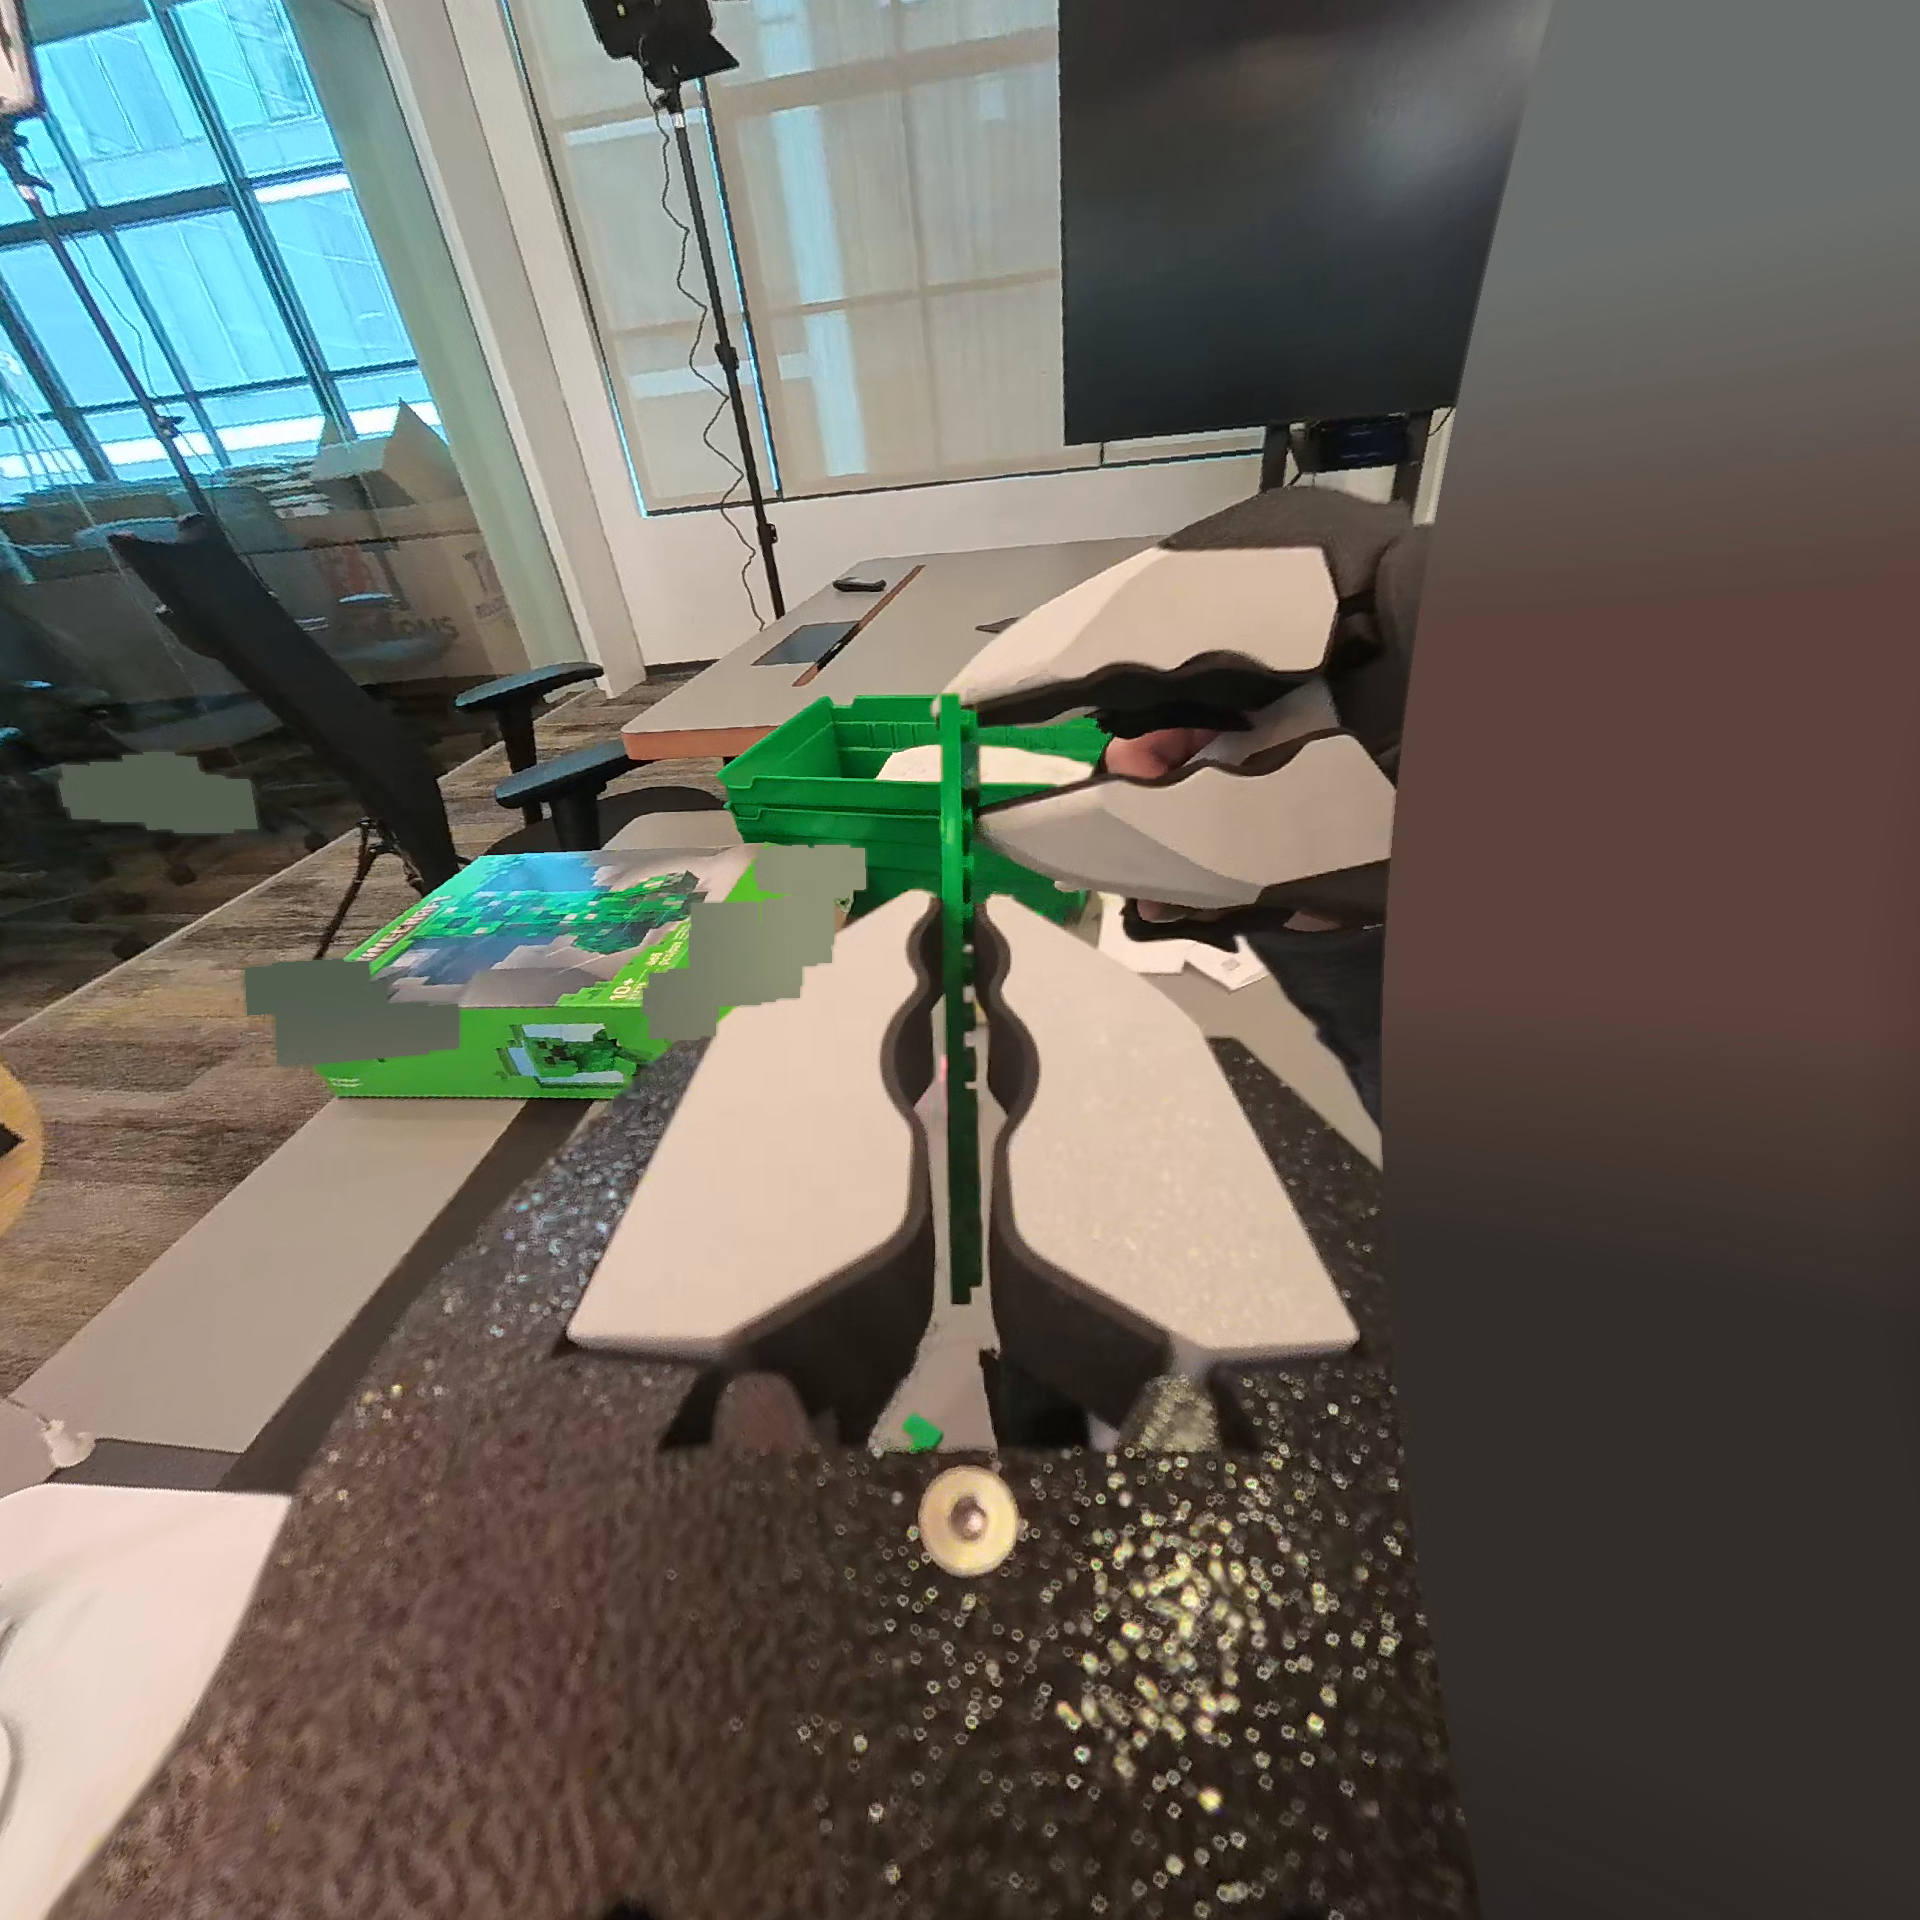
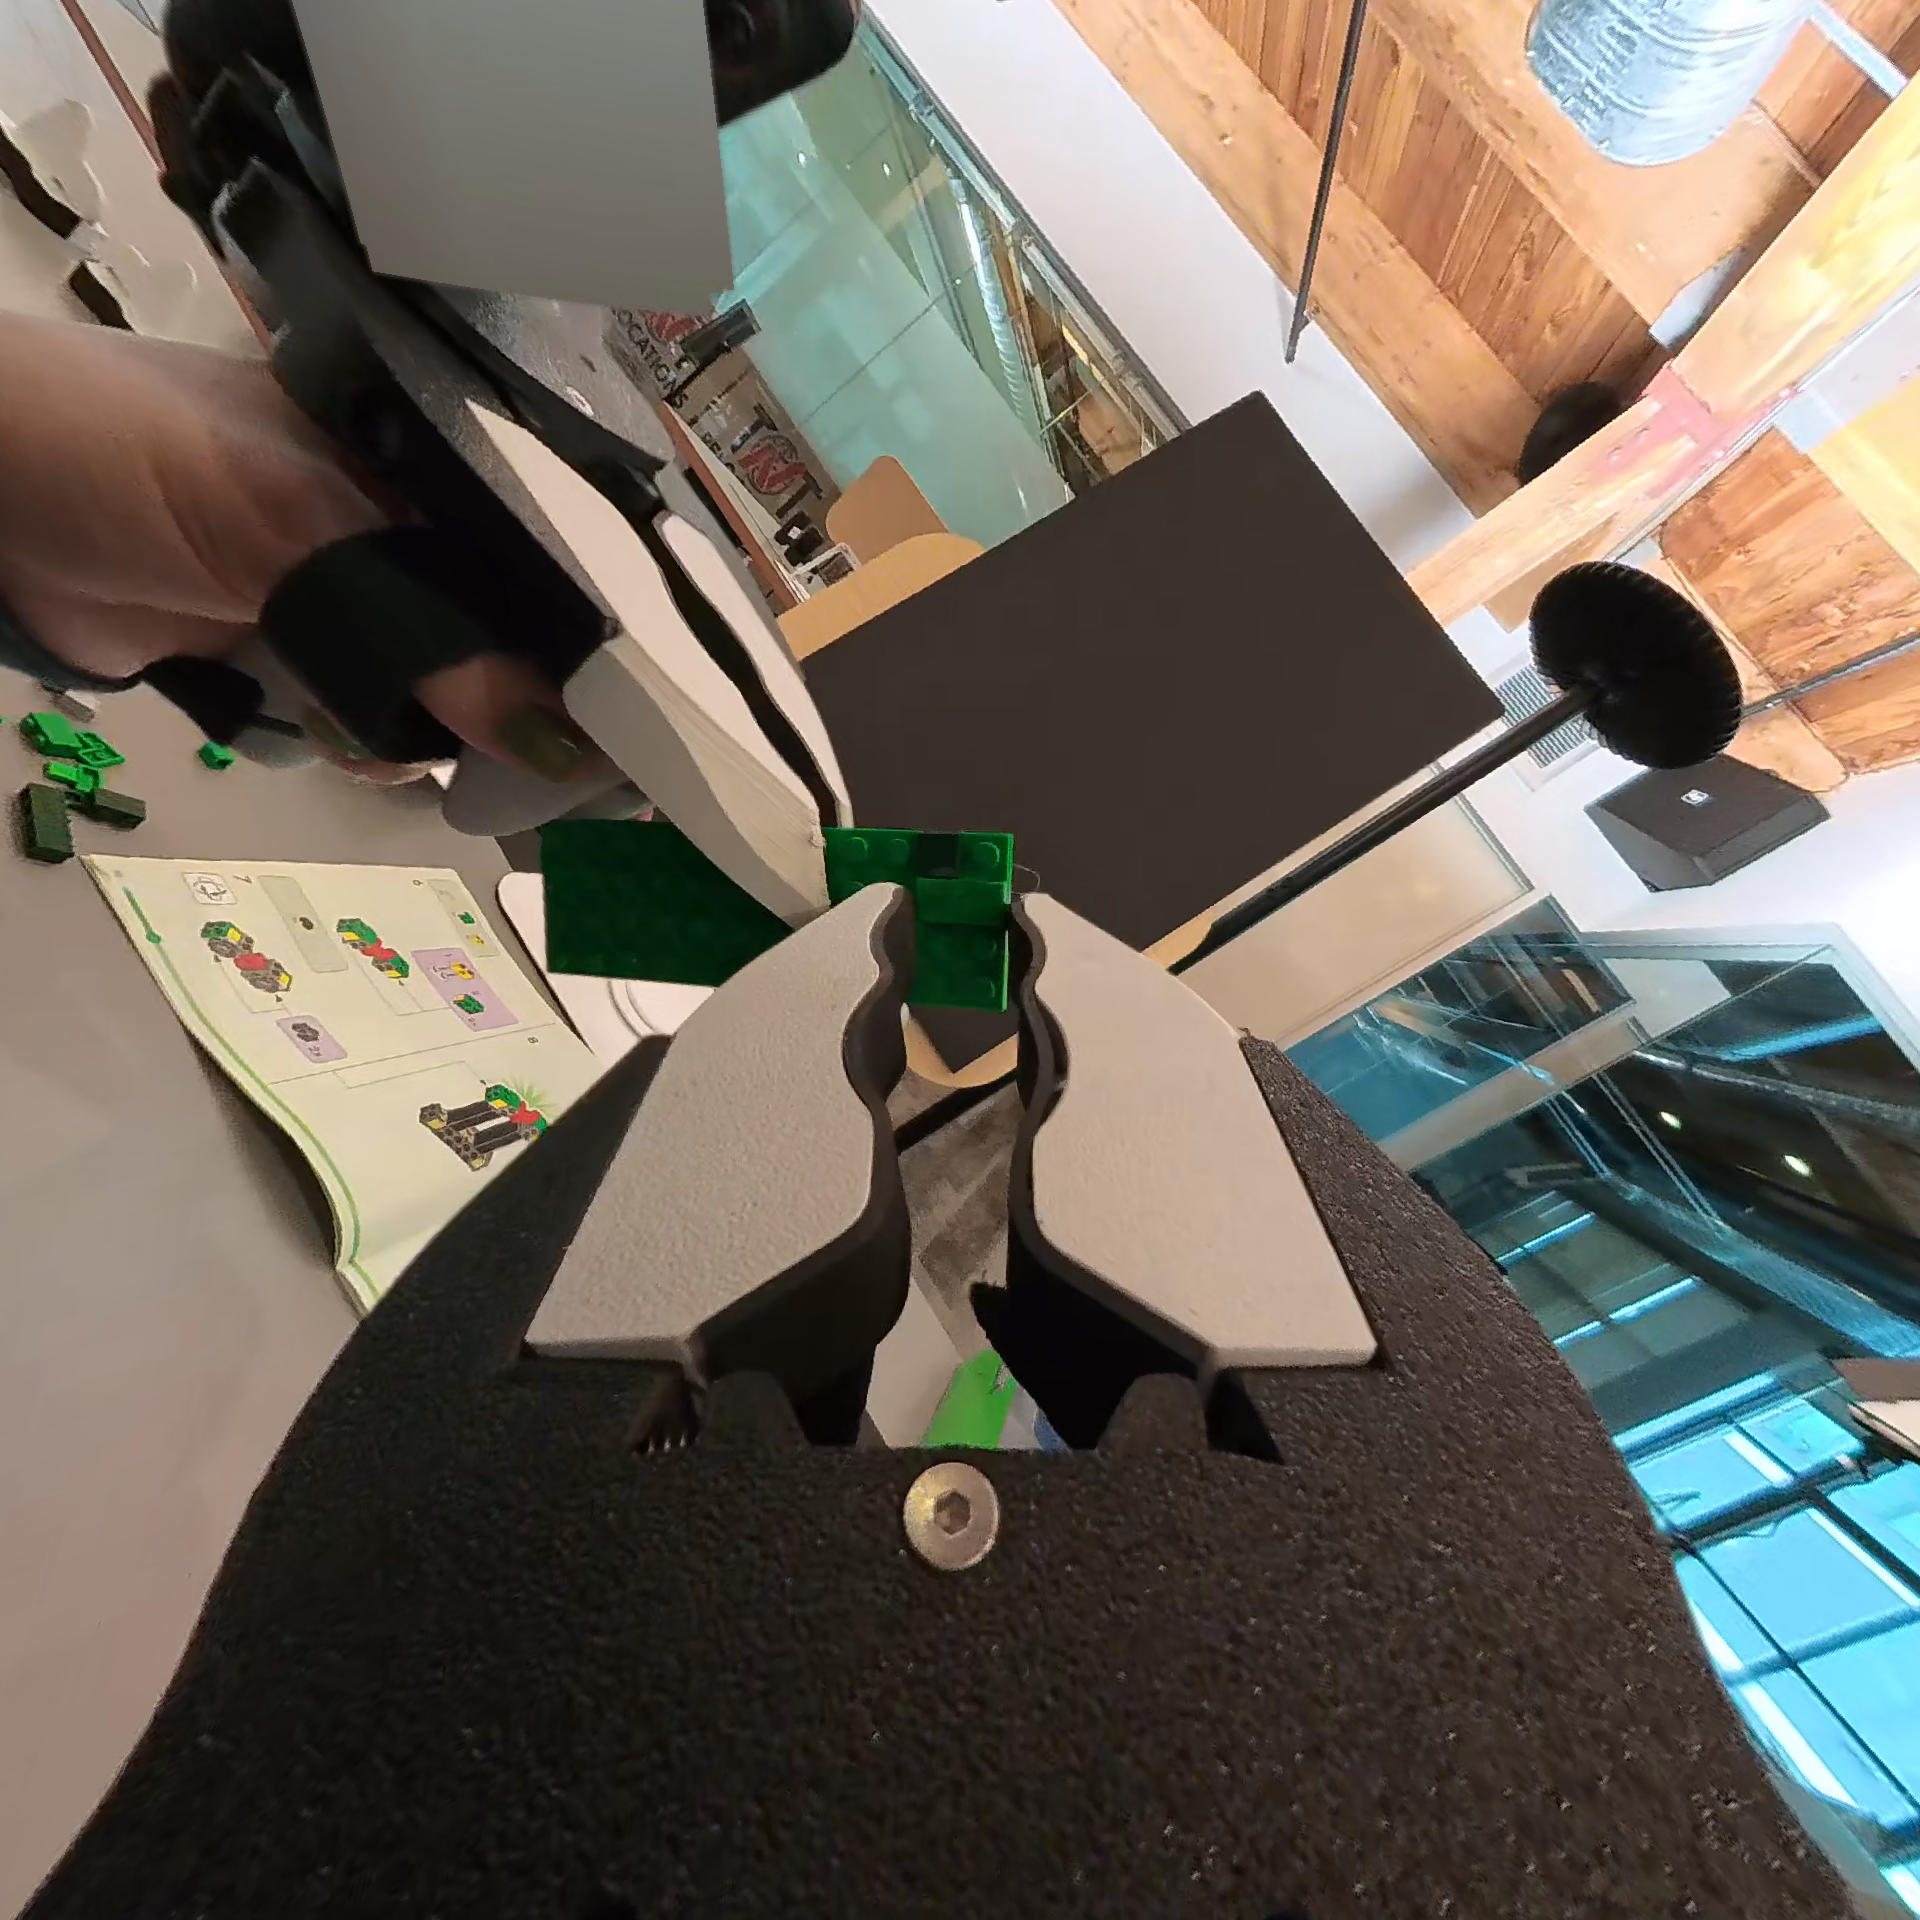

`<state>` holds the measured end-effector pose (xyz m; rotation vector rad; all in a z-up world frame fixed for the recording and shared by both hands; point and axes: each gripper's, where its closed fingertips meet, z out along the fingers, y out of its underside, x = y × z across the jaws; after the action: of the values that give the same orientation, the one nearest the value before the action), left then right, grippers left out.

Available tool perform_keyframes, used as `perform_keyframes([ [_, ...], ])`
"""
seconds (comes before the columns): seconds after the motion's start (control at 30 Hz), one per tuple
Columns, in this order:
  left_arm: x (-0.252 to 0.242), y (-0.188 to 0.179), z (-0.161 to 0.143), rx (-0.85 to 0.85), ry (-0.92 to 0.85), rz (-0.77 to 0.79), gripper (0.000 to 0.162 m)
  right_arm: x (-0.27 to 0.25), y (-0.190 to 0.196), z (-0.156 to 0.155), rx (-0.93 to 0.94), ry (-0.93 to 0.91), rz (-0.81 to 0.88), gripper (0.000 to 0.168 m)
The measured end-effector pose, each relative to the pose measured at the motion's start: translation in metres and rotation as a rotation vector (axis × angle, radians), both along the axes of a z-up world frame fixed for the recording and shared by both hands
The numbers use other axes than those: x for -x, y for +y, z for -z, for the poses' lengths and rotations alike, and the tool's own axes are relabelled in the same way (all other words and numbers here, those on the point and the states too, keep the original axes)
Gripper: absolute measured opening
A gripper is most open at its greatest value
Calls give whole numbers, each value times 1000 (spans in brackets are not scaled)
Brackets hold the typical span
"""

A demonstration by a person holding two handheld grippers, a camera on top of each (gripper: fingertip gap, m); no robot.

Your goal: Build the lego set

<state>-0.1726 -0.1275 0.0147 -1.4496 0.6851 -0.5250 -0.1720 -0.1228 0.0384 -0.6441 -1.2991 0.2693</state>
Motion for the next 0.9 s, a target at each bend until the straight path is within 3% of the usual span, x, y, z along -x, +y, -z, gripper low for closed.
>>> perform_keyframes([
  [0.3, 0, -5, 3, -26, 68, 34, 4, 1, -5, 3, 0, -38, 5, 16],
  [0.5, 0, -7, 6, -26, 97, 53, 5, 0, -7, 5, 185, -38, -128, 16],
  [0.53, 1, -7, 8, -27, 117, 54, 4, -3, -7, 1, 208, -12, -146, 0],
  [0.63, -8, -7, 12, -14, 111, 92, 4, -8, -15, -4, 302, 20, -279, 0],
  [0.8, -3, 8, 11, 21, 20, 11, 4, -7, -9, -1, 223, 10, -210, 0],
  [0.9, 3, 12, 8, 28, -33, -26, 4, -3, 1, 5, 162, -21, -106, 19],
])
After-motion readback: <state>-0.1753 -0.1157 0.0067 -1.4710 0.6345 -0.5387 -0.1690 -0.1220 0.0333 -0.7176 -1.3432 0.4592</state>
